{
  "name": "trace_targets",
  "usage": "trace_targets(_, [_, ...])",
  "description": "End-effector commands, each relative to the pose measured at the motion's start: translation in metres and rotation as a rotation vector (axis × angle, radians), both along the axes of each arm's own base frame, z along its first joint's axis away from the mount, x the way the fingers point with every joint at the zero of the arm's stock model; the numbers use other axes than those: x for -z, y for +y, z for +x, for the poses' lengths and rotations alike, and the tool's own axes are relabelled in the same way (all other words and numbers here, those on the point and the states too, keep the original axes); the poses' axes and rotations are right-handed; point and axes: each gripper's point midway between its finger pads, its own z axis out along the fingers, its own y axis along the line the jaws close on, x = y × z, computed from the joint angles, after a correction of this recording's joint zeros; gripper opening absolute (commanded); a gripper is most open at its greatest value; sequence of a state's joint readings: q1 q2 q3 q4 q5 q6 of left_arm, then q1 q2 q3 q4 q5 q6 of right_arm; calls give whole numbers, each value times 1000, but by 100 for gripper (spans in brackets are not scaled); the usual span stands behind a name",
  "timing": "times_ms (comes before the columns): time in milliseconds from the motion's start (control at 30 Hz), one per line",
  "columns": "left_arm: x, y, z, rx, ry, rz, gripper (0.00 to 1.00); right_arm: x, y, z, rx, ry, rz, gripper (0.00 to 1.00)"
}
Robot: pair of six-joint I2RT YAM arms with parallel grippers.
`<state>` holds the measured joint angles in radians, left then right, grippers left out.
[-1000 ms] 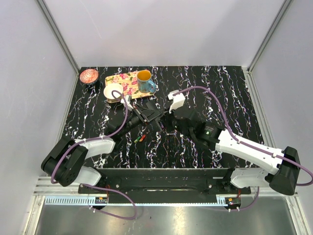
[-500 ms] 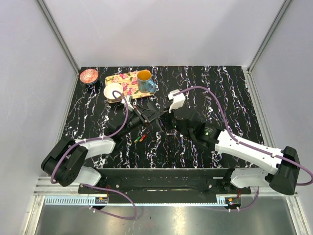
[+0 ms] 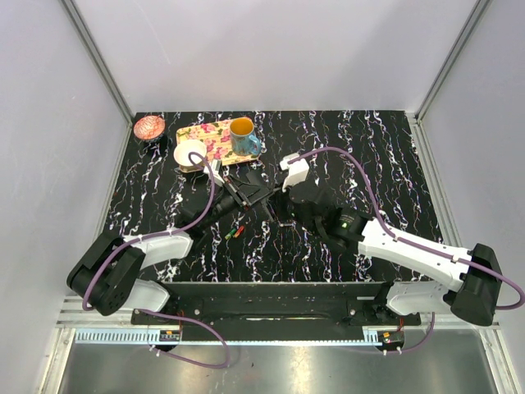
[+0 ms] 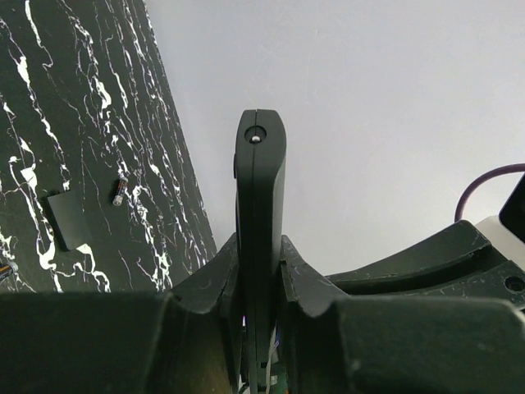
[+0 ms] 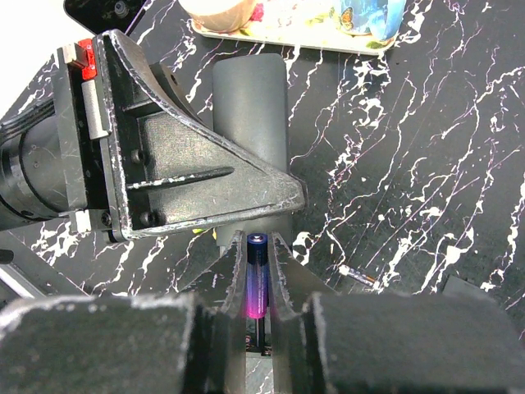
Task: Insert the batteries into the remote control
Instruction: Load the battery into the remote control.
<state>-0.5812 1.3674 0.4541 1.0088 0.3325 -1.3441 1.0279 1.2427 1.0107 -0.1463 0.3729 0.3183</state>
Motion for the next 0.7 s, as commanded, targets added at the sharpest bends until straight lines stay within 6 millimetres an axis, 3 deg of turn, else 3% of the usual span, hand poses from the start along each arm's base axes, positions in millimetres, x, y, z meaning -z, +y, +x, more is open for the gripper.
trace_targets(0, [-44,1,0,-6,-101,-76,0,2,7,-6,-31,11,-16,0])
trace_targets(333, [-40,0,1,-8,-99,-69,0,-10,12,-15,-37,9,31,0])
trace_targets(667, [-44,0,2,-13,-121,-70,0,-2,13,-26,-71,88,-6,0])
